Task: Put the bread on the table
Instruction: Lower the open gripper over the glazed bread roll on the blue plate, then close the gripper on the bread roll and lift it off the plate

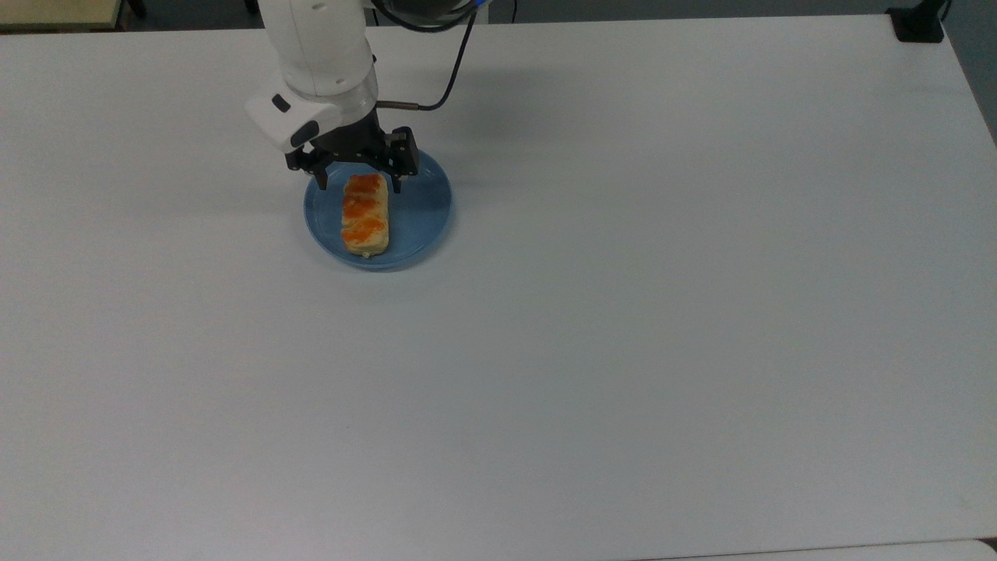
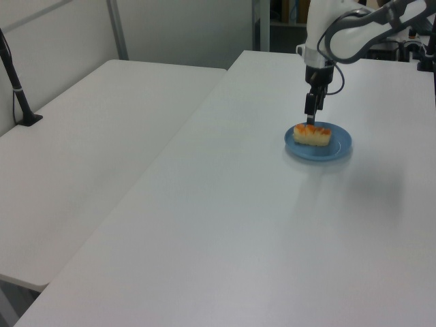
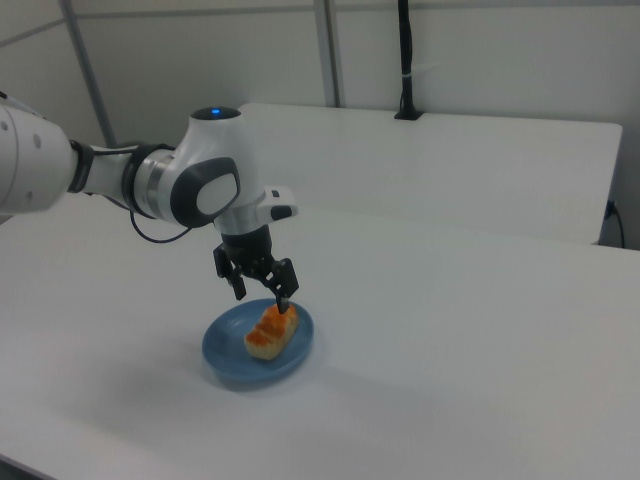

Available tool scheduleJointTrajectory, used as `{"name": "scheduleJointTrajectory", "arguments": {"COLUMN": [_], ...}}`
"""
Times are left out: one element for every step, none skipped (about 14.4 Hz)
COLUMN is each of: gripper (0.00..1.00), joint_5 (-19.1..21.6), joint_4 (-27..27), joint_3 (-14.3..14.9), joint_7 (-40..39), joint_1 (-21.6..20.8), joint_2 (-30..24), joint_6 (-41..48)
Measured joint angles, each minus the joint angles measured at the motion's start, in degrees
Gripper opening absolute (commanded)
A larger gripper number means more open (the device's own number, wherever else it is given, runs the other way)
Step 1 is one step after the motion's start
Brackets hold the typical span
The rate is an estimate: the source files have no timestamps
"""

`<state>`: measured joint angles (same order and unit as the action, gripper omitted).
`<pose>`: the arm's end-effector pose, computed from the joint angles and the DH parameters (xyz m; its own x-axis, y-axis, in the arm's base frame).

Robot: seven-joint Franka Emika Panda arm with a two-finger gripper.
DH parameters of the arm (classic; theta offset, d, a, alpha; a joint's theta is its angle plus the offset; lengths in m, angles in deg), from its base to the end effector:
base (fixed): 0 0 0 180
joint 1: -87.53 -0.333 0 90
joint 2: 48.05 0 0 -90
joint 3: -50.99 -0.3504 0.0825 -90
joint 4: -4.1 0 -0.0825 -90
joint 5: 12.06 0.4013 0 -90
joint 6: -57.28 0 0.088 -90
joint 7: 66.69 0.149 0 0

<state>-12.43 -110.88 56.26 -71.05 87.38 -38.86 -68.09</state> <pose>0.6045 -0.0535 0.3619 0.9998 -0.0080 0.0200 -0.0085 -0.9997 0.0216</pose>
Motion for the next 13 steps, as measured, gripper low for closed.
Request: {"name": "scheduleJointTrajectory", "arguments": {"gripper": [0.98, 0.96, 0.92, 0.89, 0.86, 0.79, 0.7, 0.59, 0.55, 0.53, 0.5, 0.5, 0.49], "joint_5": [0.0, 0.0, 0.0, 0.0, -0.1, -0.2, -0.2, -0.6, -1.1, -1.3, -1.3, -1.3, -1.3], "joint_4": [0.0, 0.0, 0.0, 0.0, 0.0, 0.0, 0.0, 0.0, 0.0, 0.0, 0.0, 0.0, 0.1], "joint_3": [0.0, 0.0, 0.0, 0.0, 0.0, 0.0, 0.1, 0.1, 0.1, 0.1, 0.1, 0.1, 0.1], "joint_7": [0.3, 0.5, 0.7, 1.1, 1.3, 1.3, 1.3, 1.3, 1.3, 1.3, 1.3, 1.3, 1.3], "joint_1": [-0.1, -0.1, -0.1, -0.1, -0.1, 0.0, 0.2, 0.3, 0.5, 0.6, 0.7, 0.7, 0.8], "joint_2": [0.7, 1.3, 2.0, 2.7, 3.3, 3.9, 4.2, 4.3, 4.5, 4.7, 4.8, 4.8, 4.8], "joint_6": [-0.5, -0.9, -1.3, -1.5, -1.6, -1.7, -1.7, -1.7, -1.7, -1.7, -1.7, -1.7, -1.7]}}
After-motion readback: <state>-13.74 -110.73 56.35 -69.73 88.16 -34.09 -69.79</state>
